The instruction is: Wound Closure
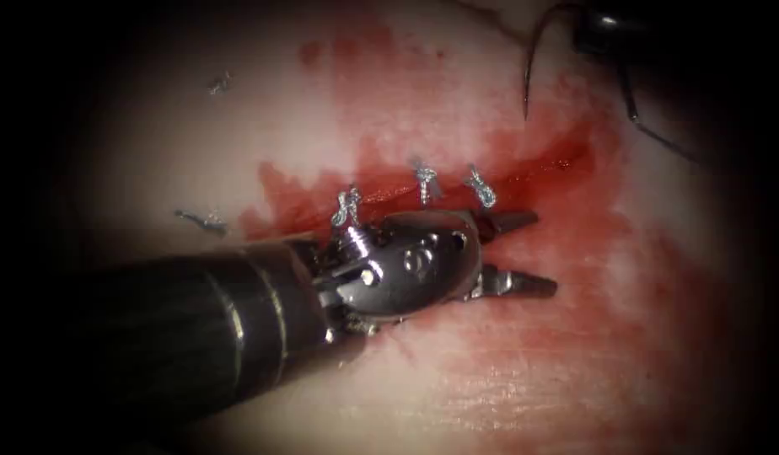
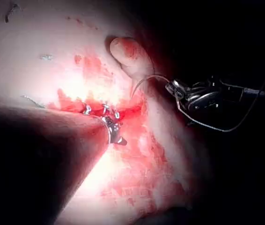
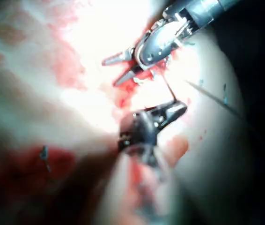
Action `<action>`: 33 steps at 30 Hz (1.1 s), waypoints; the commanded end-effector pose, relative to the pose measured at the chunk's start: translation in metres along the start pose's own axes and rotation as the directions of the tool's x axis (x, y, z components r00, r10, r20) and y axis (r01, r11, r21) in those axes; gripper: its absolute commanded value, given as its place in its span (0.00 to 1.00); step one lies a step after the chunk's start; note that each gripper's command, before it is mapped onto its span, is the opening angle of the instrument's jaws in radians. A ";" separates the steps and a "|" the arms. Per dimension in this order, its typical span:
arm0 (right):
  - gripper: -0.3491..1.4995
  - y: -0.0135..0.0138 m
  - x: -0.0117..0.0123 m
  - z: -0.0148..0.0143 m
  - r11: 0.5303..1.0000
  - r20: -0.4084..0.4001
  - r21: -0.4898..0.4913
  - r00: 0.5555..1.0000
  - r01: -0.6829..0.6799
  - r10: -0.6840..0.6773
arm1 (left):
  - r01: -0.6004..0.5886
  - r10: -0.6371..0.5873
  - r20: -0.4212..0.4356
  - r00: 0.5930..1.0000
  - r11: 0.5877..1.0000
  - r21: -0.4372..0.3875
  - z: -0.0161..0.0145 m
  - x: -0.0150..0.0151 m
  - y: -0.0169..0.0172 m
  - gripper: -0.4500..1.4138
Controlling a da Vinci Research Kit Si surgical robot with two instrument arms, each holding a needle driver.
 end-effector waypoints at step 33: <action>0.00 -0.0059 -0.0004 -0.0008 0.991 -0.004 0.054 0.993 0.119 -0.119 | 0.005 -0.005 -0.003 1.000 1.000 -0.006 0.0002 0.0004 -0.0006 0.62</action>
